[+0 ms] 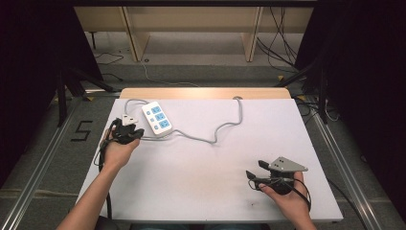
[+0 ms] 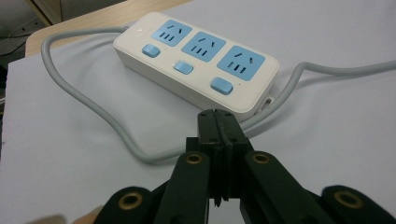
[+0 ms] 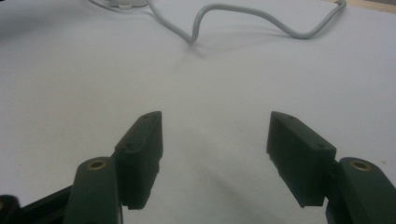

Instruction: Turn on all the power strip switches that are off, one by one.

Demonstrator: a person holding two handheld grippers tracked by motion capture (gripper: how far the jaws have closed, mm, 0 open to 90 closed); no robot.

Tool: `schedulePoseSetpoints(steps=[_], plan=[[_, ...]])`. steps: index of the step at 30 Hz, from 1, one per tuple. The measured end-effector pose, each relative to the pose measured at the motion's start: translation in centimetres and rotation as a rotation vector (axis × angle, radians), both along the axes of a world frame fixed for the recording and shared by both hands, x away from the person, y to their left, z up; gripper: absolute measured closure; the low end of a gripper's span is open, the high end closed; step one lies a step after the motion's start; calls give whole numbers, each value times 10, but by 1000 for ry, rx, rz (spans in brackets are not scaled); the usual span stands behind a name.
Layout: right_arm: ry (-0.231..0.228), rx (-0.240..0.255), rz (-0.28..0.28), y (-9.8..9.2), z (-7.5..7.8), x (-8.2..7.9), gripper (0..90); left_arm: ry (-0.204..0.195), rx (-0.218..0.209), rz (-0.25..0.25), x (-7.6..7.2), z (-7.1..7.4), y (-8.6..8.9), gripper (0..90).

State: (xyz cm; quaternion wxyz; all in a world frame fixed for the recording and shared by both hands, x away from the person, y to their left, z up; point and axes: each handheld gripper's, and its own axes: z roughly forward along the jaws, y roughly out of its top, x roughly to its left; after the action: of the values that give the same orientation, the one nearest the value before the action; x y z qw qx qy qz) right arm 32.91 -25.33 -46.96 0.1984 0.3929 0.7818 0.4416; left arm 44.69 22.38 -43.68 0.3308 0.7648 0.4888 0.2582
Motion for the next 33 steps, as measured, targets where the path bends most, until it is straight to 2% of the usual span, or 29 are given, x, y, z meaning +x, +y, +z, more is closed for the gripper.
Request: schedulePoseSetpoints(steps=[10,26,33], plan=[[1,-1,-3,-1,0,0,370,2,0,-6,9,2,-3,894],[4,-1,0,-1,0,1,370,35,4,8,29,-4,-3,894],[5,-3,-2,-1,0,0,370,33,23,17,37,0,-1,894]])
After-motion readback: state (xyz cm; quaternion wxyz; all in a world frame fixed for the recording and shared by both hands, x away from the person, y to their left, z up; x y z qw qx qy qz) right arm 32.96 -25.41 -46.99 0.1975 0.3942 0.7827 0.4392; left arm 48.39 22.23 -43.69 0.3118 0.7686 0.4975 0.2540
